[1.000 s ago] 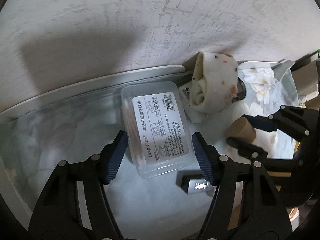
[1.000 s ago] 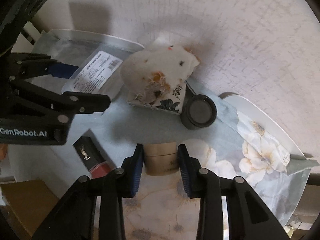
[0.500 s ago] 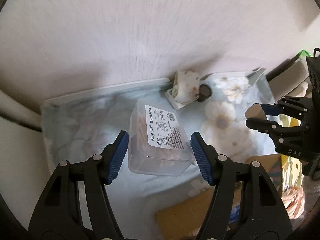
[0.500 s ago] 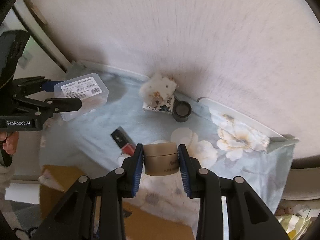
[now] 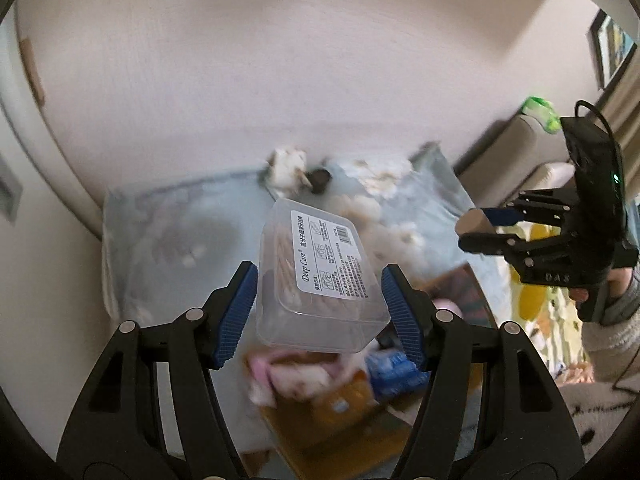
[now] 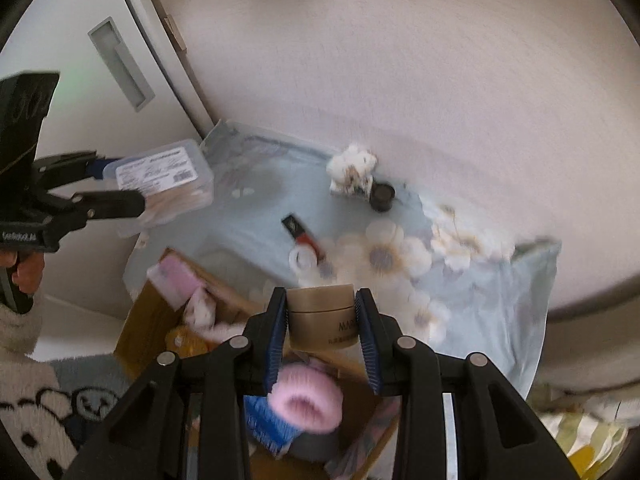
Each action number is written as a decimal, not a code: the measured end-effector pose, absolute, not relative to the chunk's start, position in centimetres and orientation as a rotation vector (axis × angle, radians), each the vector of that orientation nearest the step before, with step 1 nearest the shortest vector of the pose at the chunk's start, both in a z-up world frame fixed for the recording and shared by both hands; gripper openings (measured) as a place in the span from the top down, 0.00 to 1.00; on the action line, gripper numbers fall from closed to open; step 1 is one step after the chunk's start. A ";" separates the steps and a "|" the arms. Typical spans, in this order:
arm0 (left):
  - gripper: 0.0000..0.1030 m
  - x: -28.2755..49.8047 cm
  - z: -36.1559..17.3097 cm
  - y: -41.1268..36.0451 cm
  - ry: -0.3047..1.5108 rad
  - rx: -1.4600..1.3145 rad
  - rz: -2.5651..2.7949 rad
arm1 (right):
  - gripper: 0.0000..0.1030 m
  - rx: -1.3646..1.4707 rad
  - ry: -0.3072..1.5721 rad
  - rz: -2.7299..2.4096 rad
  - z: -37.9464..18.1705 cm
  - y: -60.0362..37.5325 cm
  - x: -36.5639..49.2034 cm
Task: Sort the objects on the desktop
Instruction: 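Carry clear box and tan jar into the cardboard box and release both, then move both grippers back over the table toward the white plush and black jar, then grasp the white plush with left gripper while right grasps the black jar, then carry white plush and black jar into the box and open both grippers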
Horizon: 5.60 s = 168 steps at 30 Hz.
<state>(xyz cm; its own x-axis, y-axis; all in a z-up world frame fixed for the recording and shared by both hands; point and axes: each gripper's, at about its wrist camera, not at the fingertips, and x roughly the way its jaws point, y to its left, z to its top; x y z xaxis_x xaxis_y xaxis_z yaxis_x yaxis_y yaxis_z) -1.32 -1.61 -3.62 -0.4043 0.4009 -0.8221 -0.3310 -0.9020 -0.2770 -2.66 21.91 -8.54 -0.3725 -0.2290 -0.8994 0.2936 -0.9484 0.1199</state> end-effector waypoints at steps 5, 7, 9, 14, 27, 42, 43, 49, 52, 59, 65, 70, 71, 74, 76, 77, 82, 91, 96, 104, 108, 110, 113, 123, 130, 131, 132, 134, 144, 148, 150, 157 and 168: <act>0.41 3.0 -5.5 -0.4 -0.088 -1.417 2.252 | 0.70 1.586 0.078 -2.354 -10.1 22.9 1.3; 0.41 4.4 -6.3 0.0 -0.090 -1.435 2.228 | 0.70 1.622 0.068 -2.334 -10.4 23.3 2.7; 0.41 5.5 -7.5 0.2 -0.101 -1.457 2.205 | 0.70 1.663 0.051 -2.311 -11.5 23.7 3.9; 0.41 7.5 -10.0 1.2 -0.137 -1.479 2.147 | 0.70 1.744 0.017 -2.240 -14.1 23.8 5.9; 0.41 7.6 -10.8 3.0 -0.095 -1.488 2.090 | 0.70 1.780 0.016 -2.197 -15.3 23.5 6.5; 0.01 7.8 -11.4 2.8 -0.067 -1.562 2.112 | 0.25 1.771 0.093 -2.172 -15.3 22.5 6.8; 0.01 7.9 -11.2 2.6 -0.069 -1.559 2.120 | 0.25 1.762 0.083 -2.174 -15.1 22.6 6.7; 0.01 7.8 -10.0 1.8 -0.065 -1.520 2.178 | 0.25 1.748 0.092 -2.203 -14.6 22.5 6.3; 0.01 7.5 -9.5 1.4 -0.061 -1.511 2.199 | 0.25 1.743 0.082 -2.213 -14.4 22.6 6.0; 0.01 6.6 -8.7 0.2 -0.068 -1.494 2.243 | 0.25 1.715 0.043 -2.240 -13.2 23.2 5.0; 0.01 5.5 -8.2 -0.8 -0.063 -1.485 2.274 | 0.25 1.708 0.031 -2.282 -12.7 23.5 3.4; 0.01 4.4 -8.1 -1.5 -0.080 -1.492 2.278 | 0.25 1.692 0.007 -2.295 -12.1 23.6 2.2; 0.01 4.1 -8.0 -1.6 -0.083 -1.492 2.281 | 0.25 1.691 0.007 -2.301 -12.0 23.6 1.8; 0.01 3.4 -7.7 -2.0 -0.083 -1.484 2.289 | 0.25 1.692 0.045 -2.320 -11.8 23.3 1.0; 0.01 3.0 -7.4 -2.3 -0.078 -1.474 2.297 | 0.25 1.665 0.067 -2.337 -11.4 23.0 0.4; 0.01 2.7 -7.3 -2.5 -0.073 -1.466 2.303 | 0.25 1.660 0.060 -2.337 -11.3 22.9 0.2; 0.01 0.6 -6.4 -2.7 -0.039 -1.420 2.327 | 0.25 1.637 0.028 -2.364 -10.7 23.3 -1.6; 0.01 -8.2 -5.5 -0.5 -0.043 -1.327 2.365 | 0.25 1.591 0.030 -2.430 -11.1 24.7 -6.9; 0.01 -14.7 -8.9 2.5 -0.002 -1.329 2.359 | 0.25 1.477 0.147 -2.422 -14.4 24.9 -12.1; 0.12 -21.1 -17.1 5.8 0.073 -1.428 2.330 | 0.35 1.440 0.167 -2.351 -22.3 24.4 -18.8; 0.12 -22.1 -18.5 6.1 0.061 -1.448 2.338 | 0.38 1.435 0.181 -2.363 -23.8 24.2 -20.2; 0.16 -22.4 -19.0 6.2 0.060 -1.456 2.341 | 0.40 1.427 0.177 -2.373 -24.1 24.2 -20.7; 0.24 -22.8 -19.8 6.3 0.030 -1.484 2.322 | 0.44 1.415 0.165 -2.367 -24.5 24.1 -21.3; 0.68 -23.2 -21.1 5.2 -0.088 -1.564 2.271 | 0.68 1.387 0.198 -2.327 -24.3 23.4 -21.2; 0.68 -21.6 -17.8 5.3 -0.035 -1.522 2.274 | 0.68 1.391 0.206 -2.326 -21.4 24.5 -19.3; 0.68 -21.2 -17.2 5.4 -0.018 -1.520 2.274 | 0.68 1.392 0.210 -2.329 -20.7 24.7 -18.9; 0.68 -20.9 -16.7 5.4 -0.012 -1.523 2.263 | 0.68 1.393 0.211 -2.332 -20.1 24.9 -18.6; 0.68 -19.8 -15.5 5.1 -0.027 -1.517 2.252 | 0.68 1.390 0.204 -2.338 -18.3 25.3 -17.5; 0.68 -13.0 -8.6 2.9 -0.048 -1.440 2.288 | 0.68 1.370 0.159 -2.397 -10.7 25.8 -10.6; 0.68 -9.7 -6.5 2.1 -0.046 -1.412 2.300 | 0.68 1.336 0.112 -2.429 -7.9 25.8 -7.9; 0.68 -8.4 -5.4 1.6 -0.044 -1.390 2.303 | 0.68 1.323 0.095 -2.445 -7.0 25.1 -6.7; 0.68 -3.9 -2.6 1.7 0.022 -1.318 2.347 | 0.68 1.279 0.104 -2.458 -6.0 23.1 -2.4; 0.68 2.2 -5.2 -0.6 -0.064 -1.406 2.351 | 0.68 1.304 0.134 -2.367 -7.3 18.9 2.2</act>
